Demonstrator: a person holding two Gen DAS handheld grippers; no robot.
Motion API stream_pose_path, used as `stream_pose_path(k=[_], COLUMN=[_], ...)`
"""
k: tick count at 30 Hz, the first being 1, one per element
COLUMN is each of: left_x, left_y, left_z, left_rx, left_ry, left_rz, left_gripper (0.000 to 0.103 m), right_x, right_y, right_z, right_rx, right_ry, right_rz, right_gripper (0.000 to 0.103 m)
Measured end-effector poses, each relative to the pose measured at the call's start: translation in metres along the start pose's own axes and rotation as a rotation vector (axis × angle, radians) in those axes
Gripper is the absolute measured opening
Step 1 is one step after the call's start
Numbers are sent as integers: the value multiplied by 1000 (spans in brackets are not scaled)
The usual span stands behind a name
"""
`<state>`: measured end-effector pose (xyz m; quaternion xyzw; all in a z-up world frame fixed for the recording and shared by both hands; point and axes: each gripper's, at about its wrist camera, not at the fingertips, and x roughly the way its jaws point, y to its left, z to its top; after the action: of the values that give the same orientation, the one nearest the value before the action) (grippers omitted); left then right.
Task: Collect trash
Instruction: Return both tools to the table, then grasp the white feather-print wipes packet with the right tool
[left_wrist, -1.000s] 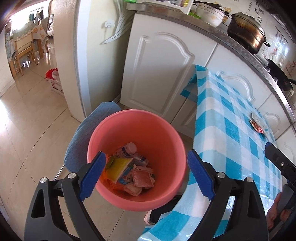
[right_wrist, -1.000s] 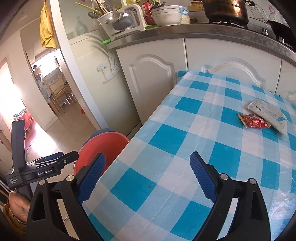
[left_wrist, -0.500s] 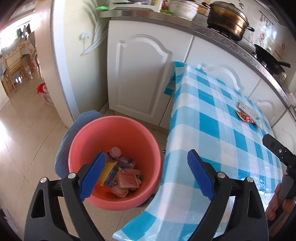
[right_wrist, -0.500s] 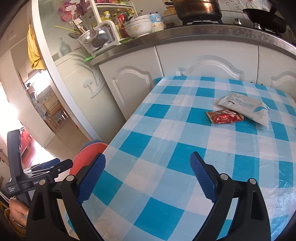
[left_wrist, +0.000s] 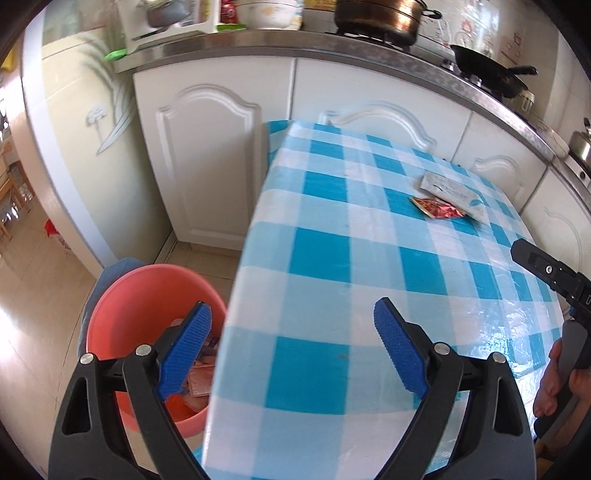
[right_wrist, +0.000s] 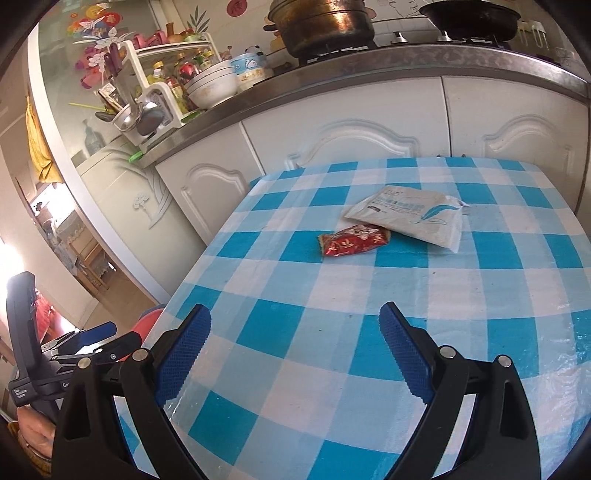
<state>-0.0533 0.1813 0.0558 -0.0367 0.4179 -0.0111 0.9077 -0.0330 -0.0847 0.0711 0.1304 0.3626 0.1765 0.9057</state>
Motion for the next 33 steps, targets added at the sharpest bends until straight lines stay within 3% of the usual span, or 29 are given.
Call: stream_pose_path(k=[9,17,24,33], left_x=[14,35,56,68], left_y=[-44,-83,-109,-114], left_z=[7,16,21,20], left_rx=[84,186,246,247], left_ry=[15,28,52,83], left_rz=[-29,-93,-168,-230], left_gripper=[90,90,90,90], right_x=[-9,-8,7,61], right_y=[-45,-78,-99,-114], right_z=[1,6,29,65], right_rx=[60,64,-74,-353], right_ry=[-19,16,72,178], right_rz=[-53,-65,-78,-81], right_gripper=[92,92,92,92])
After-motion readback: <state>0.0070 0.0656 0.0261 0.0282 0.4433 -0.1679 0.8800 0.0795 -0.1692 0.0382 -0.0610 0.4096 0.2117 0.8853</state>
